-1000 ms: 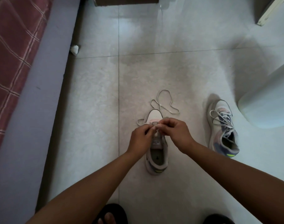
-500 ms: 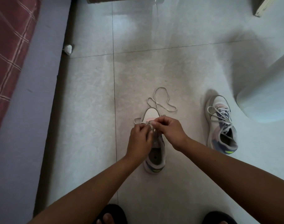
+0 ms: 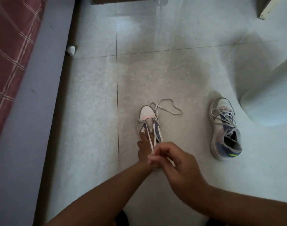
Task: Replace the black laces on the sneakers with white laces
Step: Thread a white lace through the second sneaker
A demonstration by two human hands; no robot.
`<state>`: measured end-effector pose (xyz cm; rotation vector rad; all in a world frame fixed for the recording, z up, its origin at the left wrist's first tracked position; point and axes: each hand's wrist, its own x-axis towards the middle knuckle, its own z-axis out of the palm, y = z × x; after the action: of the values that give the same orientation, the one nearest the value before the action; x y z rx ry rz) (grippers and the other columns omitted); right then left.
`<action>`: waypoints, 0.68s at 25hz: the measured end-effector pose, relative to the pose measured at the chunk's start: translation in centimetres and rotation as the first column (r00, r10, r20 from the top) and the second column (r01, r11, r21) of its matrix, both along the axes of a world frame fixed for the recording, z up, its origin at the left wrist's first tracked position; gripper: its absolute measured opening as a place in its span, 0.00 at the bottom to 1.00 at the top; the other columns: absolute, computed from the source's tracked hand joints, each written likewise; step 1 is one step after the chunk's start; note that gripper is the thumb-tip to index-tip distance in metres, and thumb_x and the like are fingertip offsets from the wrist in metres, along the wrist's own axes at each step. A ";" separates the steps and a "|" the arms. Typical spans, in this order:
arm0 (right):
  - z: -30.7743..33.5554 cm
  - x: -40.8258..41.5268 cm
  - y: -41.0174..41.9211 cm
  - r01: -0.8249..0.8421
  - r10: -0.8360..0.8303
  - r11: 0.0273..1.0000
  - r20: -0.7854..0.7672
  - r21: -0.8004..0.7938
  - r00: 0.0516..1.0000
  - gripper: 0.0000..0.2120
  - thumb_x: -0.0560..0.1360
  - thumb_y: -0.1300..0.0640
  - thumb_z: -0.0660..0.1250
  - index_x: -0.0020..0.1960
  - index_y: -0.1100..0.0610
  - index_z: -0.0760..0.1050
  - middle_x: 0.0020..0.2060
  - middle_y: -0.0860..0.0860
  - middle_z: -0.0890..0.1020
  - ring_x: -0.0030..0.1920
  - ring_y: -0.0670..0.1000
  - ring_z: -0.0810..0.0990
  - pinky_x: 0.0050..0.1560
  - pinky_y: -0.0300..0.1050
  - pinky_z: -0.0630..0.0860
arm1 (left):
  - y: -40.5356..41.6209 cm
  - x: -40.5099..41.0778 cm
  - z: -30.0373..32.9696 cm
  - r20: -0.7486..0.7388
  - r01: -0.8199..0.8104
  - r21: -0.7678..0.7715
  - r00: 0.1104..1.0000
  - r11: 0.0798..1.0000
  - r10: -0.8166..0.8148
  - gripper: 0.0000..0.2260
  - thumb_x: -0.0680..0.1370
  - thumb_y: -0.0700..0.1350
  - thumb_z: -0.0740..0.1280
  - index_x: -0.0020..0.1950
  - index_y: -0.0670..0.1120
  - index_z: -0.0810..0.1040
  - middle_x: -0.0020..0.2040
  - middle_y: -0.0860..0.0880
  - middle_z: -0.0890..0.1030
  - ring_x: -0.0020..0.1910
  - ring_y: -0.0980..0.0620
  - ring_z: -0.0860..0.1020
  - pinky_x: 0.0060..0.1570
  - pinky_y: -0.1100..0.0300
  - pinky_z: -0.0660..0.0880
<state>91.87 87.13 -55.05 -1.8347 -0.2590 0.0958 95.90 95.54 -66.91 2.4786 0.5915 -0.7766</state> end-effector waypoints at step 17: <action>-4.0 4.3 -3.1 0.414 -0.118 0.896 -0.812 0.162 0.572 0.08 0.76 0.54 0.64 0.48 0.58 0.79 0.45 0.58 0.83 0.46 0.55 0.83 0.49 0.49 0.78 | 4.4 2.9 9.1 -0.358 -0.438 -0.773 0.898 0.459 0.255 0.13 0.82 0.44 0.55 0.47 0.41 0.77 0.27 0.50 0.73 0.21 0.55 0.67 0.21 0.66 0.64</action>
<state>96.19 84.02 -59.05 -1.2994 0.6174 0.6008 98.80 99.92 -57.76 1.3137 0.5744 -0.8613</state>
